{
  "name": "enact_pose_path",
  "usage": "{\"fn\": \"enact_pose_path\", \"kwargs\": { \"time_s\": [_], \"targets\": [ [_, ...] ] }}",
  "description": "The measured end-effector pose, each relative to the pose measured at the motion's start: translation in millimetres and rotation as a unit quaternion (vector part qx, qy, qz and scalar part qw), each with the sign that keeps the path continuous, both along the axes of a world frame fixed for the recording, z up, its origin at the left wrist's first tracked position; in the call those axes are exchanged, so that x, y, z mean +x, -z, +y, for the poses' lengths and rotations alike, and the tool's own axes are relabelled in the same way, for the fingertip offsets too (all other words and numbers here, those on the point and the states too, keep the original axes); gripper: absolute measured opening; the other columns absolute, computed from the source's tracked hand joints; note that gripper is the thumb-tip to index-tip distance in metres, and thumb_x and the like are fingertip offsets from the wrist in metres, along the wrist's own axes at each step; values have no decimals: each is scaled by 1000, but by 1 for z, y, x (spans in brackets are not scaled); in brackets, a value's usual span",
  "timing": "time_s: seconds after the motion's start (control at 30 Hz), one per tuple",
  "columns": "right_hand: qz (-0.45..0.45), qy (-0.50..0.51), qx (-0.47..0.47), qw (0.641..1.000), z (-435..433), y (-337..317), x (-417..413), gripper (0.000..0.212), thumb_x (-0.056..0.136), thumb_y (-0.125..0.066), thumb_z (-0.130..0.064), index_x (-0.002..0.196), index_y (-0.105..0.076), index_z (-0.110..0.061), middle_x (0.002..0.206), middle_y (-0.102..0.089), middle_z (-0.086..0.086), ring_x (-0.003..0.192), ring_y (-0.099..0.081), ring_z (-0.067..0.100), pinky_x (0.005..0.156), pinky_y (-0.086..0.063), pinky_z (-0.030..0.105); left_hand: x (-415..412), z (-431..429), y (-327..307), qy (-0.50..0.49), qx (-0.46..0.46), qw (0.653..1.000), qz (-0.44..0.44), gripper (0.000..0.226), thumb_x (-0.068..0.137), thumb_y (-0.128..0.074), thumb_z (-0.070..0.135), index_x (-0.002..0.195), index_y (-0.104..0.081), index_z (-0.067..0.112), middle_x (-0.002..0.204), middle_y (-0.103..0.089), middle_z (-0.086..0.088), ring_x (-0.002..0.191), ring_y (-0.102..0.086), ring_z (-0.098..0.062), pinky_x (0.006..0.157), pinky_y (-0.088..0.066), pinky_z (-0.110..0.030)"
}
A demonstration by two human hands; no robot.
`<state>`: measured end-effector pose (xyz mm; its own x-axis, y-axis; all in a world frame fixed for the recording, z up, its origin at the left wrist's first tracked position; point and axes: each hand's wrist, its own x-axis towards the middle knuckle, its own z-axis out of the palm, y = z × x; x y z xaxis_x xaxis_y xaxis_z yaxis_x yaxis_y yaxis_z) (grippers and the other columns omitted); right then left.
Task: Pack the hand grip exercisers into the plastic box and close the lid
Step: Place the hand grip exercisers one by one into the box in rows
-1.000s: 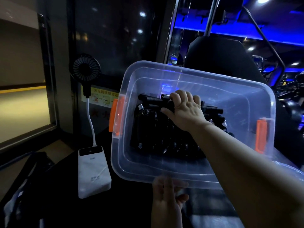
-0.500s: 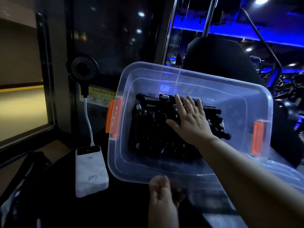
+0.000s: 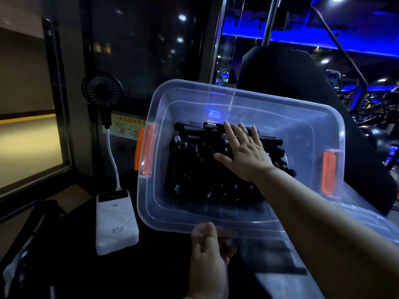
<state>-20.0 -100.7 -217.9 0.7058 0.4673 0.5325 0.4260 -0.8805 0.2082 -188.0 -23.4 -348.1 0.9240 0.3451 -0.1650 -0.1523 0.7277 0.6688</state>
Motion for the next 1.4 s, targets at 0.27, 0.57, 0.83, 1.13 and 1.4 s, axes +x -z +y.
{"fn": "enact_pose_path", "kwargs": {
  "time_s": [0.27, 0.57, 0.83, 1.13, 1.4],
  "targets": [
    [-100, 40, 150, 983, -45, -3, -46, 80, 92, -42, -55, 153, -12, -12, 156, -18, 13, 146, -6, 25, 118, -1, 42, -3, 1, -11, 19, 60, 998, 11, 17, 98, -43, 34, 96, -54, 21, 79, -71, -5, 77, -63, -19, 65, -46, -30],
    [-59, 221, 392, 891, -144, 9, -66, 55, 92, -52, -37, 137, -38, -8, 135, -40, 23, 123, -38, 38, 104, -31, 48, 7, 1, -45, 8, 56, 998, -25, 13, 101, -40, 31, 96, -49, 23, 62, -68, 5, 65, -66, -7, 66, -46, -28],
    [66, 181, 493, 848, -145, 18, -53, 27, 97, -45, -36, 103, -50, -10, 105, -56, 20, 95, -55, 39, 72, -33, 34, 13, 7, -53, 24, 92, 995, -38, 16, 101, -41, 30, 102, -50, 18, 70, -72, -1, 71, -70, -9, 68, -48, -28],
    [63, 139, 513, 844, -149, 21, -52, 19, 96, -44, -34, 94, -42, -15, 82, -53, 7, 74, -46, 28, 68, -33, 34, 16, 21, -62, -80, 190, 978, 5, 31, 89, -66, 17, 108, -51, -2, 83, -63, -9, 76, -61, -15, 66, -47, -22],
    [74, 143, 500, 851, -150, 23, -56, 20, 97, -41, -35, 95, -38, -15, 77, -50, 7, 71, -47, 30, 67, -34, 35, 17, 41, -59, -131, 235, 962, 46, 53, 74, -81, 22, 106, -41, 8, 82, -53, -3, 67, -54, -12, 70, -50, -27]
  ]
}}
